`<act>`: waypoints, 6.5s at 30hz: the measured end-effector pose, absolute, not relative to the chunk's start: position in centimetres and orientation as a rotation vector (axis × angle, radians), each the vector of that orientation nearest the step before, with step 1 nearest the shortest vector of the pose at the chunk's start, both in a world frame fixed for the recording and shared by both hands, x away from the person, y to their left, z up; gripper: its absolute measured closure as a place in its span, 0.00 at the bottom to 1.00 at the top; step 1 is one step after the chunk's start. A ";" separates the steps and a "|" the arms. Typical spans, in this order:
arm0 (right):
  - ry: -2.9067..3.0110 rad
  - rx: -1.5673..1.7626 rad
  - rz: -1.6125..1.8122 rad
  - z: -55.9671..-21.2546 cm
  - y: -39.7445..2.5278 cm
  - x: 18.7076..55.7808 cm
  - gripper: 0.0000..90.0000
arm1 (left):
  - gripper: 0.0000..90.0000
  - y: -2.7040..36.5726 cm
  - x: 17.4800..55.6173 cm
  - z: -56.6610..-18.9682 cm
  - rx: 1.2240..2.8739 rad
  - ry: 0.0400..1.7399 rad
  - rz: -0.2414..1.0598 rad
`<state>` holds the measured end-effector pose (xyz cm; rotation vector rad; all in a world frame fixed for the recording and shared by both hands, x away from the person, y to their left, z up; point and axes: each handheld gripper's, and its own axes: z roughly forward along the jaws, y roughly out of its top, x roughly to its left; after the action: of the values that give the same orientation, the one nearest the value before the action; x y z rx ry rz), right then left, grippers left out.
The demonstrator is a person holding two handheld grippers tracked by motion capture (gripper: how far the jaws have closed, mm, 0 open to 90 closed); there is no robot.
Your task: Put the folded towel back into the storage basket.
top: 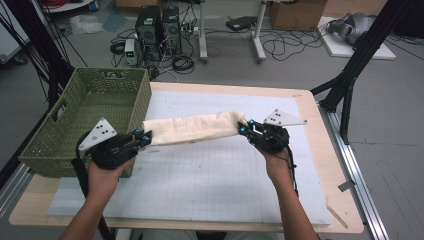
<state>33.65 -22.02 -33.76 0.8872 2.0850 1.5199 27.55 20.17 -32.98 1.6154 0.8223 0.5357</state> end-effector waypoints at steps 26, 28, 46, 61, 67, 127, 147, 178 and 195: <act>2.168 0.719 1.539 -29.1 -9.6 41.1 0.89 | 0.90 29.1 25.5 -31.1 1.501 0.933 0.706; 2.177 0.718 1.541 -29.0 -8.6 41.5 0.89 | 0.90 29.8 25.3 -31.1 1.497 0.945 0.719; 2.241 0.652 1.528 -27.9 0.7 45.2 0.89 | 0.90 34.6 23.8 -31.6 1.454 1.033 0.810; 2.289 0.621 1.457 -27.6 7.8 47.7 0.89 | 0.90 37.4 24.0 -32.8 1.442 1.109 0.848; 2.298 0.622 1.450 -27.9 9.4 48.1 0.89 | 0.90 38.2 24.2 -33.0 1.441 1.129 0.854; 2.223 0.781 1.420 -31.9 -8.6 42.1 0.14 | 0.23 29.6 27.6 -34.1 1.513 0.958 0.654; 2.134 0.936 1.332 -35.1 -21.8 34.3 0.13 | 0.23 19.8 29.6 -35.4 1.597 0.756 0.491; 1.996 1.089 1.238 -39.7 -31.0 27.0 0.13 | 0.24 12.1 29.1 -40.5 1.720 0.684 0.419; 1.999 1.107 1.239 -39.8 -30.9 26.9 0.13 | 0.24 12.4 29.2 -40.8 1.729 0.700 0.433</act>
<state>26.90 -30.91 -39.84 1.1072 1.9988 1.2388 29.24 12.37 -40.77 1.7287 0.6999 0.4328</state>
